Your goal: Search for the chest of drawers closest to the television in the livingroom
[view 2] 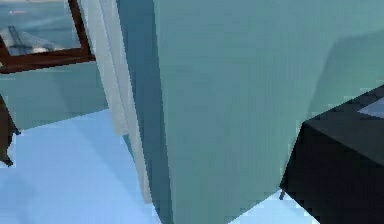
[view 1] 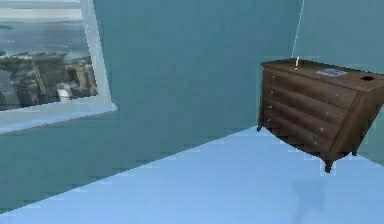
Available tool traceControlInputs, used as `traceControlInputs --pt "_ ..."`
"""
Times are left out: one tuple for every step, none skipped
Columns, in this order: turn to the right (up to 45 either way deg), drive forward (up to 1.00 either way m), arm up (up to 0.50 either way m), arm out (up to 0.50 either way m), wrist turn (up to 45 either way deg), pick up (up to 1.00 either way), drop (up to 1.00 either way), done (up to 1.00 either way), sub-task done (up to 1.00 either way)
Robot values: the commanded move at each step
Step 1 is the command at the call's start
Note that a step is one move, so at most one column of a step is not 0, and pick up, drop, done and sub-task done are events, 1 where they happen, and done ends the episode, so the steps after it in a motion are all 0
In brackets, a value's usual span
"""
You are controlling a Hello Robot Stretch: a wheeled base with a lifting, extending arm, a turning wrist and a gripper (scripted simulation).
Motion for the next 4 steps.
traceControlInputs --pt "0.0 0.60 0.00 0.00 0.0 0.00 0.00 0.00 0.00" --pt "45.0 0.00 0.00 0.00 0.0 0.00 0.00 0.00 0.00" --pt "27.0 0.00 0.00 0.00 0.0 0.00 0.00 0.00 0.00" --pt "0.0 1.00 0.00 0.00 0.0 0.00 0.00 0.00 0.00"
